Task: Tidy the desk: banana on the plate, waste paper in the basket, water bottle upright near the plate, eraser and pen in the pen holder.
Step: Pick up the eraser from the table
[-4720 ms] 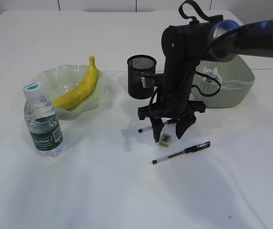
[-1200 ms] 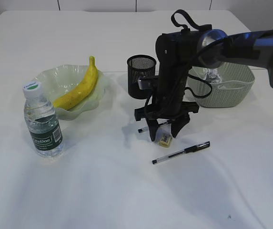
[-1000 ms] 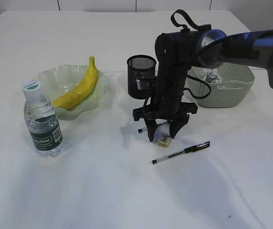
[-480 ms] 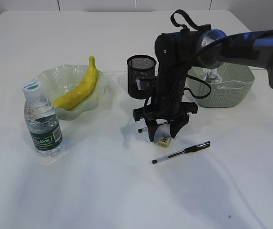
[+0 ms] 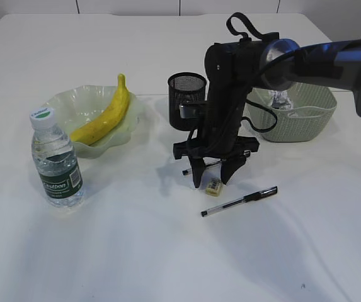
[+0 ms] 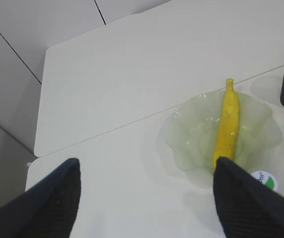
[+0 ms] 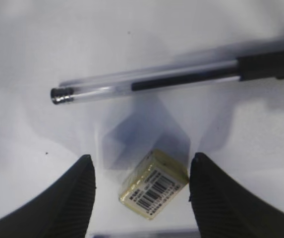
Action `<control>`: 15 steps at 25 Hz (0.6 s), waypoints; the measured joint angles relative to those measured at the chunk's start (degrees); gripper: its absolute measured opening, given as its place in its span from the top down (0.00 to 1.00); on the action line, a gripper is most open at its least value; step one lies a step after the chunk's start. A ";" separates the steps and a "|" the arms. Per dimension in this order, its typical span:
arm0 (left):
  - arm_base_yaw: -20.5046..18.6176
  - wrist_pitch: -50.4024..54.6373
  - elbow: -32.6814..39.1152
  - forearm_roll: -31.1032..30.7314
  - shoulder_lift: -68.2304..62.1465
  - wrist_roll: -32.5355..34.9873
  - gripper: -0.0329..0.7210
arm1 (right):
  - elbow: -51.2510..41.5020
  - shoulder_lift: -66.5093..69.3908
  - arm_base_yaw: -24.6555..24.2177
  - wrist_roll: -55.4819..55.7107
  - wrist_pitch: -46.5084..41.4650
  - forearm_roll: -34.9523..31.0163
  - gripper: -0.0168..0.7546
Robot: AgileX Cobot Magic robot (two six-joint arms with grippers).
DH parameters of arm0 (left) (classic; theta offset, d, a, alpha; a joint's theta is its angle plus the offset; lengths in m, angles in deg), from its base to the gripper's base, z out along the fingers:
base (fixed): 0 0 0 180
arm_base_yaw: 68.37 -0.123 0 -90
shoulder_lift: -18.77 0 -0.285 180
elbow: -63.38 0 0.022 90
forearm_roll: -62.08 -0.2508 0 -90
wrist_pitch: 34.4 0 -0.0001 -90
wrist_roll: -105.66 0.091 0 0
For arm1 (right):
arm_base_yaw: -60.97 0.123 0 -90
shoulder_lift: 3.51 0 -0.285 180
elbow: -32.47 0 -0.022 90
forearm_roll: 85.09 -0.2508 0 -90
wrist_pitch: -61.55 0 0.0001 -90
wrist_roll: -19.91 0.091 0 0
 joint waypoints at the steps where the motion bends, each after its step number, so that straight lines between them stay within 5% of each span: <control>1: 0.00 0.00 0.00 0.00 0.00 0.00 0.17 | 0.00 0.00 0.00 0.00 0.00 -0.51 0.40; 15: 0.00 0.00 0.00 -0.10 0.00 0.00 0.17 | 0.00 0.00 0.07 -0.01 0.00 -0.33 0.40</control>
